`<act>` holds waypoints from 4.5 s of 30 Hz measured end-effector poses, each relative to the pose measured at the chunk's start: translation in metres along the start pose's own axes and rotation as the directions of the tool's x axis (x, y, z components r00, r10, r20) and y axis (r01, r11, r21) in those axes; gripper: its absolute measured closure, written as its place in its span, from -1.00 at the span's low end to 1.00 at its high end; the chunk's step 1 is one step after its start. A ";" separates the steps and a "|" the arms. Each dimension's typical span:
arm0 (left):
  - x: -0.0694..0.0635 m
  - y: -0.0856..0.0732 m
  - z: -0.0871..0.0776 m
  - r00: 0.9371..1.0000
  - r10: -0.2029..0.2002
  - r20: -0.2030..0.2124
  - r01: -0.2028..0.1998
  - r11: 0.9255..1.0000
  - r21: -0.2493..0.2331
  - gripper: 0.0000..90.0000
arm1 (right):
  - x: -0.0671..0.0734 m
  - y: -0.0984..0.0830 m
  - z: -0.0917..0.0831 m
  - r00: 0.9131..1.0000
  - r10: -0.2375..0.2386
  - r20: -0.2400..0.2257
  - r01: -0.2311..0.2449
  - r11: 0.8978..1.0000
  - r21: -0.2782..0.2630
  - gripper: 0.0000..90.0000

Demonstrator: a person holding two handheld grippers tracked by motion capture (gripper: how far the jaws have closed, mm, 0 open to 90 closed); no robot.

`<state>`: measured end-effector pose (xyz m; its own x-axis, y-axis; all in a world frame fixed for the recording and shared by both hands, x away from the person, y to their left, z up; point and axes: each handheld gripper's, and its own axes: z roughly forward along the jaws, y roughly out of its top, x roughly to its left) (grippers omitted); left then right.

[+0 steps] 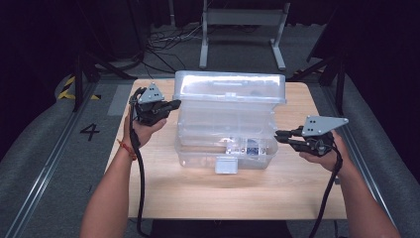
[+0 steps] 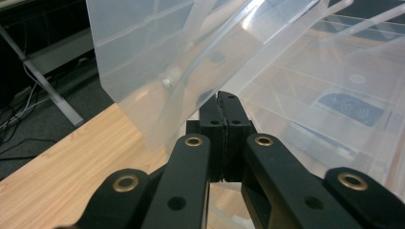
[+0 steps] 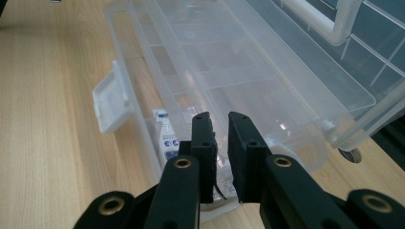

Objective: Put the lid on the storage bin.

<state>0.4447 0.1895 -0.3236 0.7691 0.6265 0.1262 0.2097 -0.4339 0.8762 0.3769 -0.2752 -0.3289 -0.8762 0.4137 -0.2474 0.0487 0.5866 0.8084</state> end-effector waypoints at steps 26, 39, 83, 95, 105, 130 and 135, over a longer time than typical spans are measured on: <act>-0.023 -0.019 -0.011 0.999 0.024 0.046 -0.025 0.999 0.024 1.00 | 0.016 -0.044 -0.016 0.997 0.072 0.002 -0.072 0.995 0.062 0.82; -0.026 -0.026 -0.018 0.998 0.031 0.062 -0.033 0.999 0.043 1.00 | 0.020 -0.057 -0.011 0.995 0.097 0.021 -0.098 0.993 0.067 0.79; -0.045 -0.065 -0.022 0.996 0.033 0.079 -0.044 0.990 0.137 1.00 | 0.032 -0.071 0.012 0.995 0.102 -0.023 -0.099 0.990 0.100 0.72; -0.049 -0.080 -0.020 0.995 0.045 0.091 -0.065 0.972 0.228 1.00 | 0.032 -0.072 0.013 0.995 0.098 -0.026 -0.095 0.990 0.105 0.73; -0.055 -0.094 -0.026 0.995 0.026 0.094 -0.047 0.972 0.231 0.95 | 0.032 -0.072 0.010 0.995 0.101 -0.011 -0.099 0.990 0.101 0.66; -0.062 -0.159 -0.051 1.000 -0.030 -0.001 0.028 0.931 0.364 0.07 | 0.023 -0.123 -0.013 0.980 0.173 0.096 -0.188 0.966 0.179 0.11; -0.063 -0.169 -0.055 0.998 -0.057 -0.034 0.066 0.928 0.368 -0.26 | 0.023 -0.143 -0.017 0.968 0.222 0.117 -0.241 0.952 0.188 -0.01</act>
<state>0.3272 0.2588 -0.4541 0.7349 0.6719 0.0917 0.4670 -0.5995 0.6500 0.3417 -0.3613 -0.4415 -0.7813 0.6120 -0.1229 0.3476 0.5900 0.7287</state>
